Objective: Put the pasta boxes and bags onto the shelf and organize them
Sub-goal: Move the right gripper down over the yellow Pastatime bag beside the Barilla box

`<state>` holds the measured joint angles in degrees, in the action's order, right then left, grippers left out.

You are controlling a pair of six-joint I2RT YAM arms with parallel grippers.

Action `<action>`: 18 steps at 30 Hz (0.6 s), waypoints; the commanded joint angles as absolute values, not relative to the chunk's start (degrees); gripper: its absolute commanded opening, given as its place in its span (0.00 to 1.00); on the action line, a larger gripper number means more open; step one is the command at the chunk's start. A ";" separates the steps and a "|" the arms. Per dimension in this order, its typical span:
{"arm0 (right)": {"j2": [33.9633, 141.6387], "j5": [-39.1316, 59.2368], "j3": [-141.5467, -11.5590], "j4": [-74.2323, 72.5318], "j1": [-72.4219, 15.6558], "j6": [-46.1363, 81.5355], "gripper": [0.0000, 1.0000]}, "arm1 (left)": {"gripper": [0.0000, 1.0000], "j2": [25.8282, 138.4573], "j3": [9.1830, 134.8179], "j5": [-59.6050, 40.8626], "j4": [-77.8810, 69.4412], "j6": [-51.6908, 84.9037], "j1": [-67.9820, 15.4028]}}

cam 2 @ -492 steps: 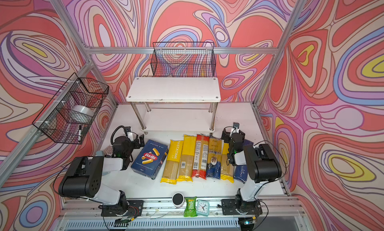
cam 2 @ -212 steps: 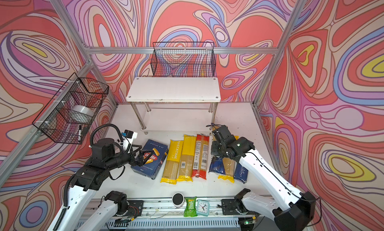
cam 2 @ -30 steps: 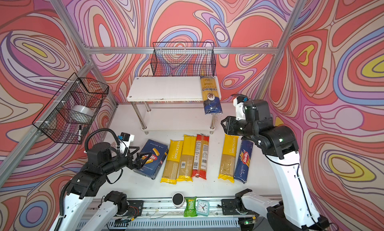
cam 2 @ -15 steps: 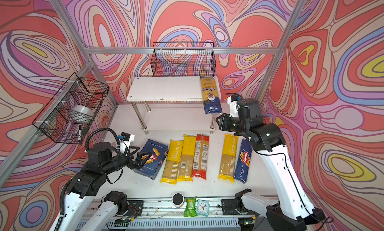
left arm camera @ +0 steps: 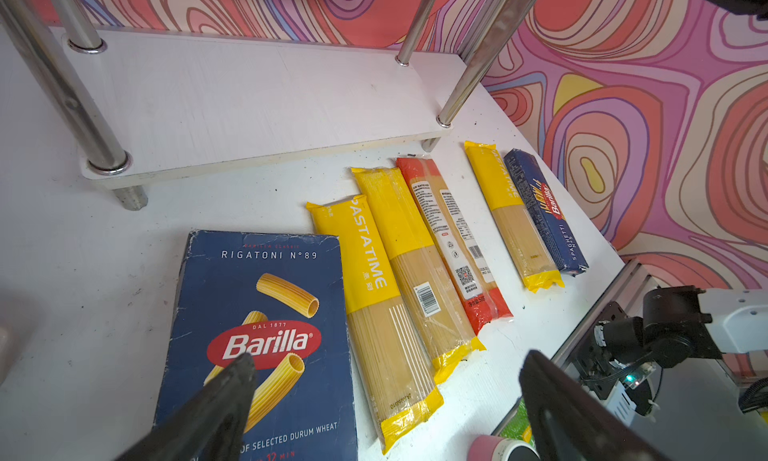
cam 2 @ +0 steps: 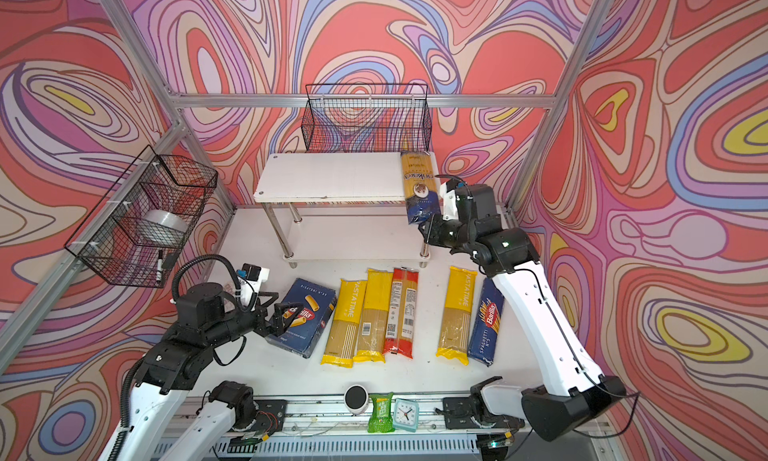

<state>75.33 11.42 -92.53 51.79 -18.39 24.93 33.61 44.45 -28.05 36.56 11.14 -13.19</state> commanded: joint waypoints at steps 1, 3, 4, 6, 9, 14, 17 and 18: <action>76.68 10.55 -93.96 48.14 -18.19 24.43 0.22 | 1.00 33.36 44.51 -27.48 37.09 10.37 -13.40; 77.56 10.81 -94.13 47.90 -18.19 24.31 0.22 | 1.00 33.31 44.56 -27.51 37.09 10.37 -13.45; 78.00 10.80 -94.39 47.90 -18.19 24.33 0.22 | 1.00 33.25 44.52 -27.51 37.08 10.39 -13.45; 78.70 10.92 -94.90 47.81 -18.19 24.20 0.23 | 1.00 33.24 44.56 -27.32 37.18 10.38 -13.40; 79.93 10.46 -95.88 47.64 -18.19 24.09 0.23 | 1.00 33.06 44.65 -27.10 37.35 10.28 -13.44; 81.98 10.71 -98.29 49.49 -18.20 23.54 0.24 | 1.00 32.67 44.56 -25.97 37.43 10.28 -13.38; 81.44 10.63 -96.95 49.73 -18.19 23.03 0.27 | 1.00 32.85 44.56 -26.23 37.29 10.28 -13.43; 80.99 10.47 -96.41 49.92 -18.19 23.14 0.29 | 1.00 33.08 44.56 -26.57 37.27 10.23 -13.44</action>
<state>80.71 11.92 -96.51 54.28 -18.46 24.25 33.41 44.45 -26.74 36.64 11.11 -13.19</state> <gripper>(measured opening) 0.283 0.999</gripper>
